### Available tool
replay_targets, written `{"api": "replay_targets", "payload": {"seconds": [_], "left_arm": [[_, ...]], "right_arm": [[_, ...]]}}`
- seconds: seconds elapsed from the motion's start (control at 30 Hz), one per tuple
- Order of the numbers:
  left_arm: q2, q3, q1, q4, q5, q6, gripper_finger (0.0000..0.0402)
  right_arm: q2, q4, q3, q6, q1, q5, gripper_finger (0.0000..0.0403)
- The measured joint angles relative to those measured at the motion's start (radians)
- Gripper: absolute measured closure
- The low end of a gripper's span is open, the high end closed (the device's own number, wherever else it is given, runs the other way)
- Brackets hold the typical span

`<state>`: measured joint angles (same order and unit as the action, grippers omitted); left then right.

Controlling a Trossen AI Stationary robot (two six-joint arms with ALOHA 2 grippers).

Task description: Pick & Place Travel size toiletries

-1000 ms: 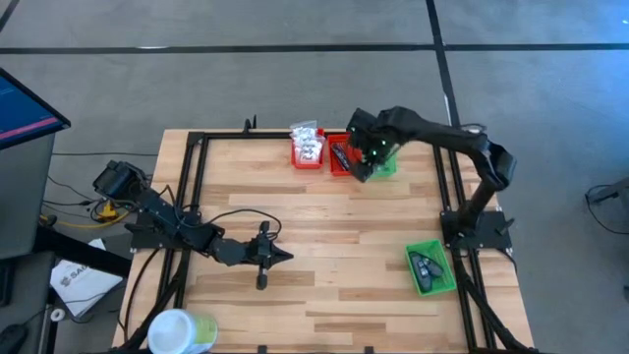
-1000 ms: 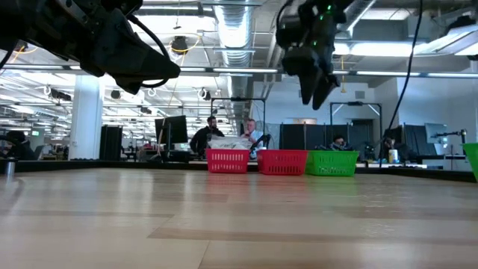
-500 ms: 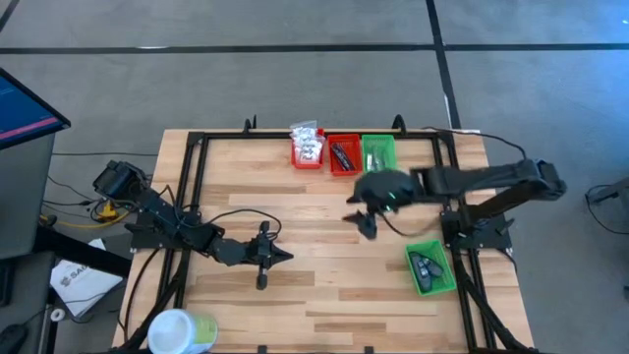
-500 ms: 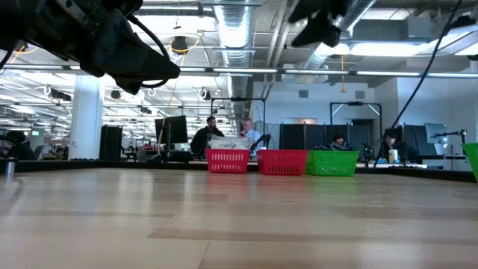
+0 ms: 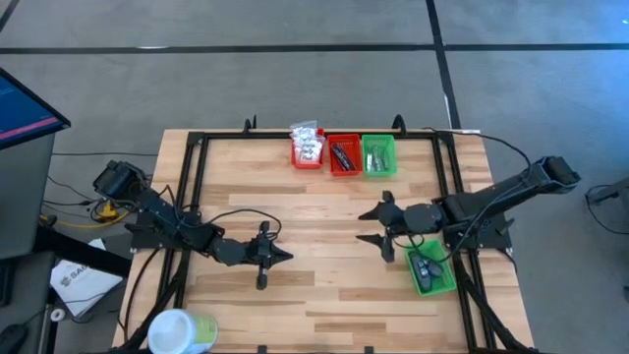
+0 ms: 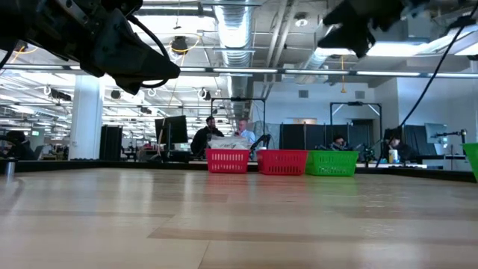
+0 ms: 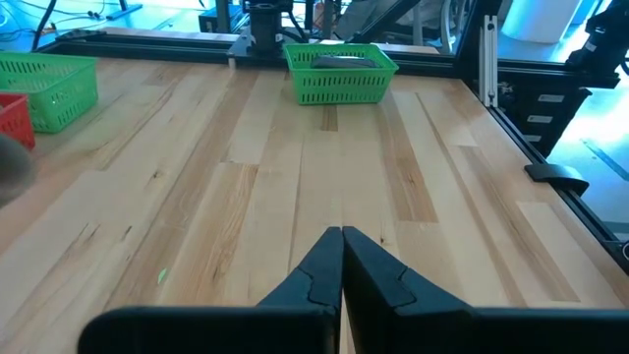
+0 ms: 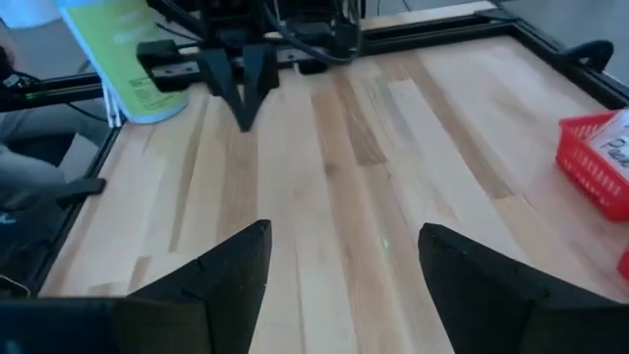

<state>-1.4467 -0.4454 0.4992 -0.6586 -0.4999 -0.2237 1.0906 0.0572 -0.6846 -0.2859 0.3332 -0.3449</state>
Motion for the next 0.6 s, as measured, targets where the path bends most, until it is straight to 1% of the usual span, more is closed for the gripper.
{"api": "replay_targets", "payload": {"seconds": [0.2, 0.33, 0.43, 0.6], "left_arm": [[0.0, 0.0, 0.0, 0.0, 0.0, 0.002, 0.0401], [0.0, 0.0, 0.0, 0.0, 0.0, 0.002, 0.0401], [0.0, 0.0, 0.0, 0.0, 0.0, 0.002, 0.0401], [0.0, 0.0, 0.0, 0.0, 0.0, 0.002, 0.0401]], "right_arm": [[-0.086, -0.221, 0.203, 0.04, -0.005, 0.0, 0.0154], [-0.175, -0.389, 0.353, 0.06, -0.013, 0.001, 0.0154], [-0.25, -0.414, 0.431, 0.053, -0.027, 0.001, 0.0154], [-0.382, -0.413, 0.518, 0.057, -0.061, 0.003, 0.0154]]}}
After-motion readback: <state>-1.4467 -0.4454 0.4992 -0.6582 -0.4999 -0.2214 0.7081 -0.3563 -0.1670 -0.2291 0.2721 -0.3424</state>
